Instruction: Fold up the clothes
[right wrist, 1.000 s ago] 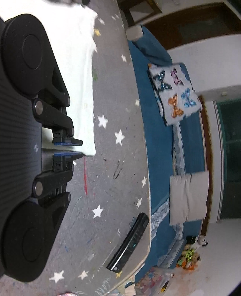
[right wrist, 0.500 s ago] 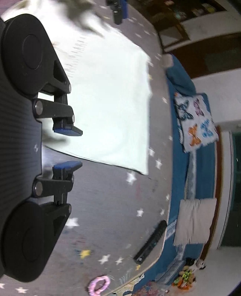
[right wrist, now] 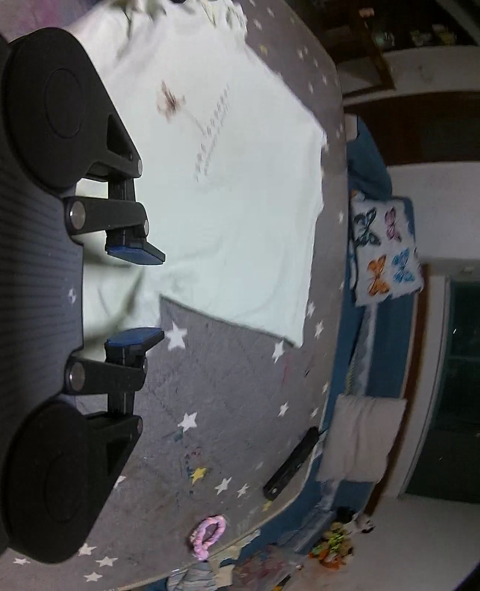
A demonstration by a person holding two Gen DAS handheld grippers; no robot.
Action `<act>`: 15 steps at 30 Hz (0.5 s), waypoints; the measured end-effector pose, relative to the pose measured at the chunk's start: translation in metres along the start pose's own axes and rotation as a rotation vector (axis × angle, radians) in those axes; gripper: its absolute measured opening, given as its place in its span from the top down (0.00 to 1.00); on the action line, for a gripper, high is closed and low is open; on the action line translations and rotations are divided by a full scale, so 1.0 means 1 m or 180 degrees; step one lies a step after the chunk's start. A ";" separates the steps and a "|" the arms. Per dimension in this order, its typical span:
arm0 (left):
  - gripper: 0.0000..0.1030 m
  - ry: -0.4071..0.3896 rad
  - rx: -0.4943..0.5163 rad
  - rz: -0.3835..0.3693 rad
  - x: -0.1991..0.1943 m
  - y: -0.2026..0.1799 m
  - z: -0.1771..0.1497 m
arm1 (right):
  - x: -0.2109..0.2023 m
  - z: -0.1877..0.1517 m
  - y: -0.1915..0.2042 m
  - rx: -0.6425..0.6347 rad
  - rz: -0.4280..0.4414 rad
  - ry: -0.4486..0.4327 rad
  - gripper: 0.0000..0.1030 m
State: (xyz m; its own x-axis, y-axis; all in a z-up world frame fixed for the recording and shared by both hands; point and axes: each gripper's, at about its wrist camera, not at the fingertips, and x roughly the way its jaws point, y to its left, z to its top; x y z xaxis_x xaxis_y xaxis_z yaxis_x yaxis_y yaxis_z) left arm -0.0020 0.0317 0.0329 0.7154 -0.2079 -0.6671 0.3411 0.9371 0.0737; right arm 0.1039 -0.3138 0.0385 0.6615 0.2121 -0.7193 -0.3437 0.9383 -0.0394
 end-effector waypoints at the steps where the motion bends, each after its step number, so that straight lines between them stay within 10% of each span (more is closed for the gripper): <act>1: 0.46 -0.0010 0.0063 -0.0019 -0.005 -0.005 -0.005 | -0.005 -0.003 0.004 -0.0031 0.0038 -0.0008 0.64; 15: 0.67 -0.0081 0.0059 -0.0307 -0.010 -0.042 -0.020 | -0.038 -0.041 0.087 -0.0336 0.0943 0.0114 0.75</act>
State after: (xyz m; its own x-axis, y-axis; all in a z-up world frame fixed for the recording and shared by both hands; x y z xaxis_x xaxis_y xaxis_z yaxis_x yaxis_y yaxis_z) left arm -0.0359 -0.0004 0.0214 0.6938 -0.3041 -0.6528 0.4200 0.9072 0.0238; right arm 0.0218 -0.2517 0.0342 0.4989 0.4604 -0.7342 -0.5866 0.8031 0.1050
